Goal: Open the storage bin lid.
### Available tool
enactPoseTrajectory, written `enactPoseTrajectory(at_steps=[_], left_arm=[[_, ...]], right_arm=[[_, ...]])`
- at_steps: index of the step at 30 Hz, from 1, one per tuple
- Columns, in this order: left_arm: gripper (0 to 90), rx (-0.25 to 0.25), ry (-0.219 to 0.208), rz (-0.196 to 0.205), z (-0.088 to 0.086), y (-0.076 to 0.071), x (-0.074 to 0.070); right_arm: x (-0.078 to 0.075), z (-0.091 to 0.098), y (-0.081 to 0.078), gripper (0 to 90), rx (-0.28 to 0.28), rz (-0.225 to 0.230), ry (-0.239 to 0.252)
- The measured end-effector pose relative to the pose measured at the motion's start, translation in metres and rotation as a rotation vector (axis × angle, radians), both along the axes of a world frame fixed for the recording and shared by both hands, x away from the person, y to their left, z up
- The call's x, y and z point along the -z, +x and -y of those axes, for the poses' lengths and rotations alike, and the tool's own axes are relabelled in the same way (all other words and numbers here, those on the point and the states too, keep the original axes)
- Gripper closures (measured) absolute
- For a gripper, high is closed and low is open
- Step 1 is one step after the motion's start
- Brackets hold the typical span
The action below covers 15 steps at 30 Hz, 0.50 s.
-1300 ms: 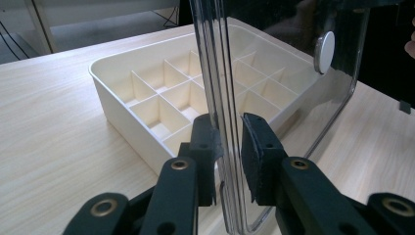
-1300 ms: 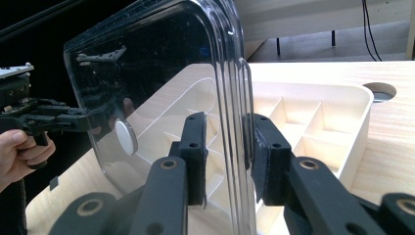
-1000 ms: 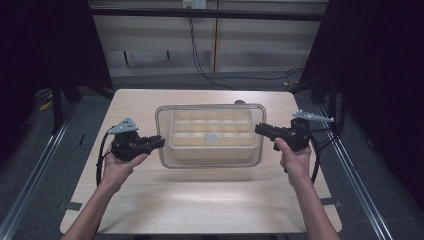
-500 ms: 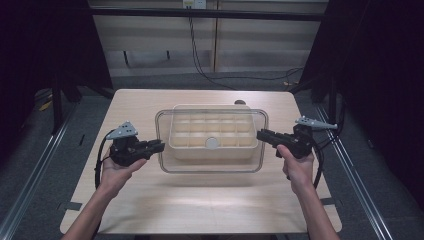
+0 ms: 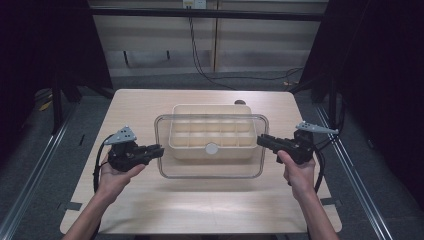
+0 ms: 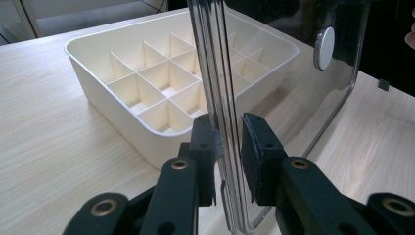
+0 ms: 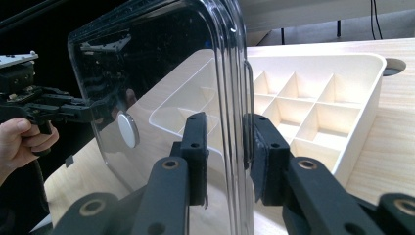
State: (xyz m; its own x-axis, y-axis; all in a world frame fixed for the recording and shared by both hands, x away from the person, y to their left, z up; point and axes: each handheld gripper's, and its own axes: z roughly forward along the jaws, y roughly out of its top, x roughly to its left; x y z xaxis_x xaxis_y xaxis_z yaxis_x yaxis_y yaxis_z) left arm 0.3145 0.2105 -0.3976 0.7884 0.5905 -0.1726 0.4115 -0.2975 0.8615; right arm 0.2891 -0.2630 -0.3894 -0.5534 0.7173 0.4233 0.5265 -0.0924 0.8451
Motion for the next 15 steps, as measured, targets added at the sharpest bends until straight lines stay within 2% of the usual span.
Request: enactPoseTrajectory(at_steps=[10,15], left_arm=[[76.2,0.014,-0.002,-0.03,0.002,-0.001,0.008],[76.1,0.026,0.005,-0.03,0.004,-0.004,0.009]], right_arm=[[0.002,0.001,-0.009,72.4,-0.004,-0.009,0.002],[0.006,0.004,-0.014,72.7,-0.003,-0.014,0.002]])
